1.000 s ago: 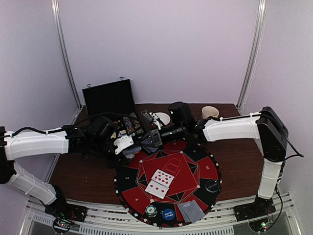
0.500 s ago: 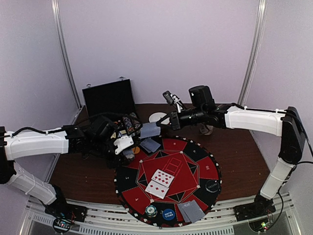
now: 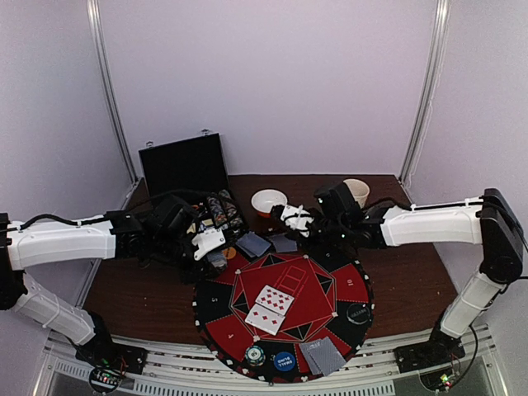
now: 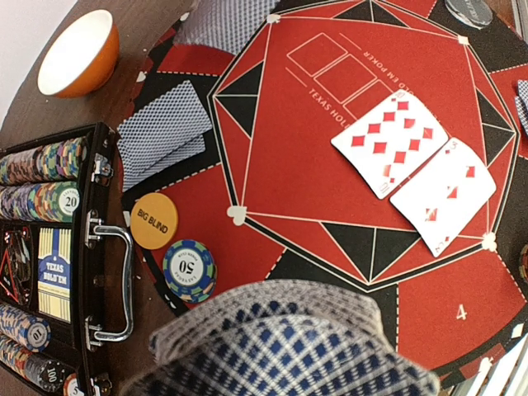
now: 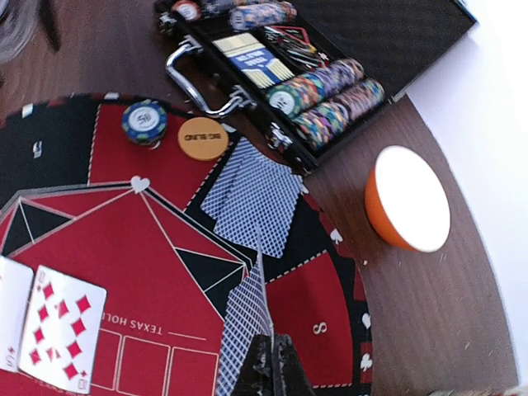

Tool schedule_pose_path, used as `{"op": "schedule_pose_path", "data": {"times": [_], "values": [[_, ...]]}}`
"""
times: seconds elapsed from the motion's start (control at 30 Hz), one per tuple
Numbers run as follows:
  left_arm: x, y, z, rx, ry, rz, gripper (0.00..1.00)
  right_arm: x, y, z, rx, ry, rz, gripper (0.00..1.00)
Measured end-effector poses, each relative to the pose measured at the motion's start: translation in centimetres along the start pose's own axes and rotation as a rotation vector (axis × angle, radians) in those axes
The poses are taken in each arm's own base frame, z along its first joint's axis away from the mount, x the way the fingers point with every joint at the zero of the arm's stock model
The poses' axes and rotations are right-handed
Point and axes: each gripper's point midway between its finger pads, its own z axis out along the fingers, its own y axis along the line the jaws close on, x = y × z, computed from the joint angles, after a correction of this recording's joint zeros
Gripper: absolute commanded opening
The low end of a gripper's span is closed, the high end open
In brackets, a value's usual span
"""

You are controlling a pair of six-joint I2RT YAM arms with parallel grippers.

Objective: Distribute texas hold em gaming equipment
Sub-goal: Flop the poker card in the community card area.

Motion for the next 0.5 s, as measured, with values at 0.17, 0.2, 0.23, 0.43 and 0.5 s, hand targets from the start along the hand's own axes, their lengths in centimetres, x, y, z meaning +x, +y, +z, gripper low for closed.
{"op": "schedule_pose_path", "data": {"times": [0.17, 0.2, 0.23, 0.43, 0.5], "values": [[0.0, 0.0, 0.0, 0.0, 0.0, 0.0, 0.4, 0.5, 3.8, 0.8, 0.033, -0.05, -0.408, 0.0], [0.0, 0.0, 0.0, 0.0, 0.0, 0.0, 0.4, 0.6, 4.5, 0.9, 0.039, -0.059, -0.477, 0.0], [0.0, 0.0, 0.0, 0.0, 0.0, 0.0, 0.4, 0.7, 5.3, 0.9, 0.046, -0.072, -0.553, 0.0], [0.0, 0.0, 0.0, 0.0, 0.0, 0.0, 0.41, 5.5, 9.9, 1.0, -0.041, -0.06, -0.9, 0.0], [0.0, 0.0, 0.0, 0.0, 0.0, 0.0, 0.41, 7.1, 10.7, 1.0, -0.083, -0.041, -0.964, 0.0]]}}
